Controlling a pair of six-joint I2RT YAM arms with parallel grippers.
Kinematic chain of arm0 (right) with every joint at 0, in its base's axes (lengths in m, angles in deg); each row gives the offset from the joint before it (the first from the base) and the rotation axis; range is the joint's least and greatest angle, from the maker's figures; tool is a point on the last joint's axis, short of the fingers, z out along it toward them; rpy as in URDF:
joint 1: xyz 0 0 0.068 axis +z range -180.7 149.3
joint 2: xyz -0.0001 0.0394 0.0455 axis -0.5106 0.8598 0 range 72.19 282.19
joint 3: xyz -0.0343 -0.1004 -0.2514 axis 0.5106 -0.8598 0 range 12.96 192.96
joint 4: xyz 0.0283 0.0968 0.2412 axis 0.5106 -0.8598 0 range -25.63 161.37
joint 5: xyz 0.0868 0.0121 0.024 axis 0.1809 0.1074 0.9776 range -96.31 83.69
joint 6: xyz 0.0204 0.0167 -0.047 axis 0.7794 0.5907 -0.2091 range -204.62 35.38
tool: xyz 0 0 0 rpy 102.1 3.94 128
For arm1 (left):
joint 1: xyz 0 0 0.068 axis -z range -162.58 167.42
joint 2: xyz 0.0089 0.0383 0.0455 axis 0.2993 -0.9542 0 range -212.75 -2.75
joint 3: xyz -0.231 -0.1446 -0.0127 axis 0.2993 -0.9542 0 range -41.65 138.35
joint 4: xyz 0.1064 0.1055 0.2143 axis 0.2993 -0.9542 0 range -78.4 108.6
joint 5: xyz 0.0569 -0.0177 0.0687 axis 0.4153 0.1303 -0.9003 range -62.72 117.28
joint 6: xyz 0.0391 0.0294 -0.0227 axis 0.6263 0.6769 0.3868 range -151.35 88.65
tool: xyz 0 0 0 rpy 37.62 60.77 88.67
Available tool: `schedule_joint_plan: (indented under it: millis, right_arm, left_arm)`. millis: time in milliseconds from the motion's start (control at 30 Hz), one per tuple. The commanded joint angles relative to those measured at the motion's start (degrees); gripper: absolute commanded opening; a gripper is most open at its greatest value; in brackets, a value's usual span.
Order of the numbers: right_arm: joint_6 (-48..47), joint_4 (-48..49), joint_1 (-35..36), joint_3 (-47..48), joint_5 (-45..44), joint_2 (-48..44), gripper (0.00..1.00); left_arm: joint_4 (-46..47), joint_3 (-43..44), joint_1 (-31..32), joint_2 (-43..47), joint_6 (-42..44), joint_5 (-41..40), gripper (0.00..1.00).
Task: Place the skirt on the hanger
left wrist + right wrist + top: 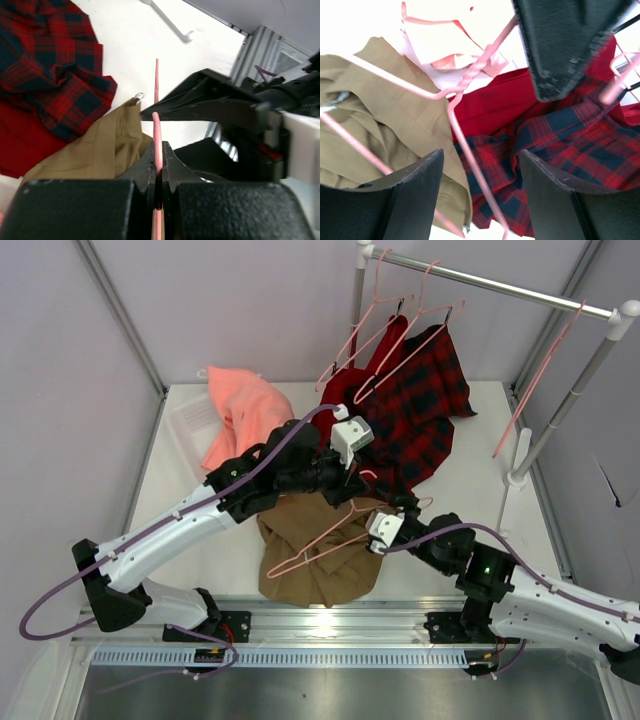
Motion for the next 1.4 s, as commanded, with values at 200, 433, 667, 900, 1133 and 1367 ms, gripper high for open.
schedule_joint_plan:
  millis: [200,433,667,900,1133,1367]
  right_arm:
    - [-11.97,19.94,-1.12,-2.77,-6.08,7.64,0.45]
    - [-13.65,24.61,-1.57,-5.15,-5.90,6.77,0.00]
    - [-14.26,25.94,-1.48,-10.07,-12.56,2.99,0.00]
    - [-10.04,15.49,0.09,-8.58,-19.43,2.73,0.00]
    - [-18.29,10.74,1.33,-9.37,-25.15,2.38,0.00]
    - [-22.87,-2.16,-2.18,-9.20,-20.68,-4.12,0.00]
  left_arm:
    - [3.66,-0.62,-0.31,2.20,-2.16,5.96,0.01]
    - [2.44,-0.01,-0.40,1.41,-3.21,1.15,0.21]
    - [-0.81,-0.36,-2.15,8.41,-7.42,-10.90,0.99]
    - [-6.60,-6.69,-7.50,22.04,-10.32,-19.08,0.99]
    - [-16.81,-18.27,-11.12,28.03,-22.26,-27.09,0.98]
    - [-10.66,-33.75,-10.77,34.98,-31.59,-21.37,0.89]
